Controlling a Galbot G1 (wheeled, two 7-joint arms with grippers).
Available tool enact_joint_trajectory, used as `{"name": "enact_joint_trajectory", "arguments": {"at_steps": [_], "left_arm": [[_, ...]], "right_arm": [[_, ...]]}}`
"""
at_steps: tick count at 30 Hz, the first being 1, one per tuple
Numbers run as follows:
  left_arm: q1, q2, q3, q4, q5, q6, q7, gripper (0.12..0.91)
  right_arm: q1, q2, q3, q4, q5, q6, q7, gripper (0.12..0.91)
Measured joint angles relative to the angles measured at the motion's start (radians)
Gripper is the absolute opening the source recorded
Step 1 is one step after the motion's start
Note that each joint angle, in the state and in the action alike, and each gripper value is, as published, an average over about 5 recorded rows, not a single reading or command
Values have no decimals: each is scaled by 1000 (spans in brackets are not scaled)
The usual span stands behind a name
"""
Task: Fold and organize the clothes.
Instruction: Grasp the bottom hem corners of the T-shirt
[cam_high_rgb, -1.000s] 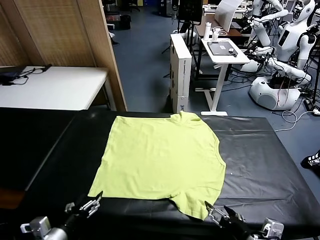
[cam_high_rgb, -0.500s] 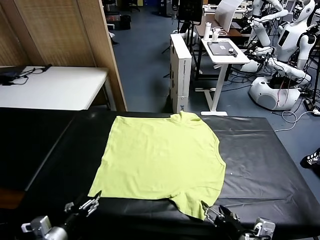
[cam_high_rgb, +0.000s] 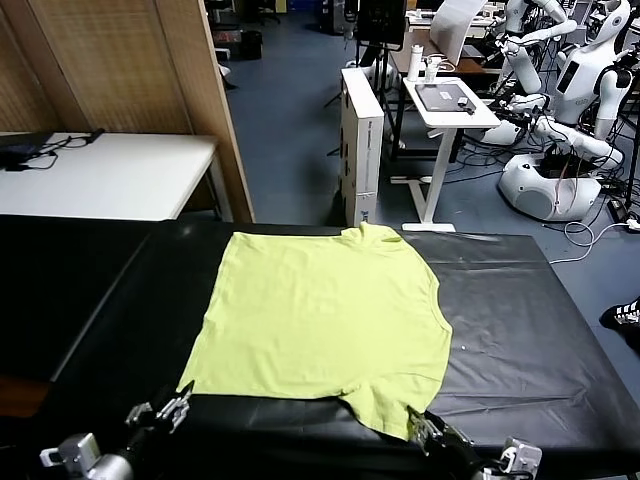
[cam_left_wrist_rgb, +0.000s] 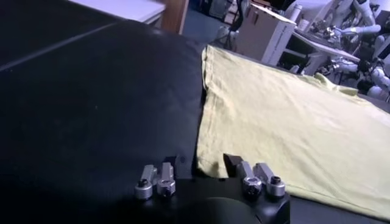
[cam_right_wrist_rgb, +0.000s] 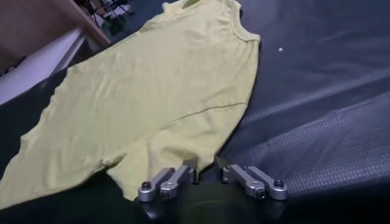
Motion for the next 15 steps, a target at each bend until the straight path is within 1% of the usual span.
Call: {"name": "enact_joint_trajectory", "arguments": {"at_steps": [3,5,6,10,15], "left_arm": [[0,0,2,3,-1,0,2,236],[0,0,3,3,-1,0,3,164],[1,0,3,3,-2,0,3,147],[10,-2,1,-7,-4,1,2,147],[39,-13,-14,-40,-3,3,-2,147]], "right_arm": [[-11,-3,8,16,2,0,4,140],[-21,-7,14,30,3,-3,12,140],[-27,-9,17,39,3,-7,18,140],[-66,-20,28,80,2,-27,40,140],[-117,-25,33,125,-2,-45,52,140]]}}
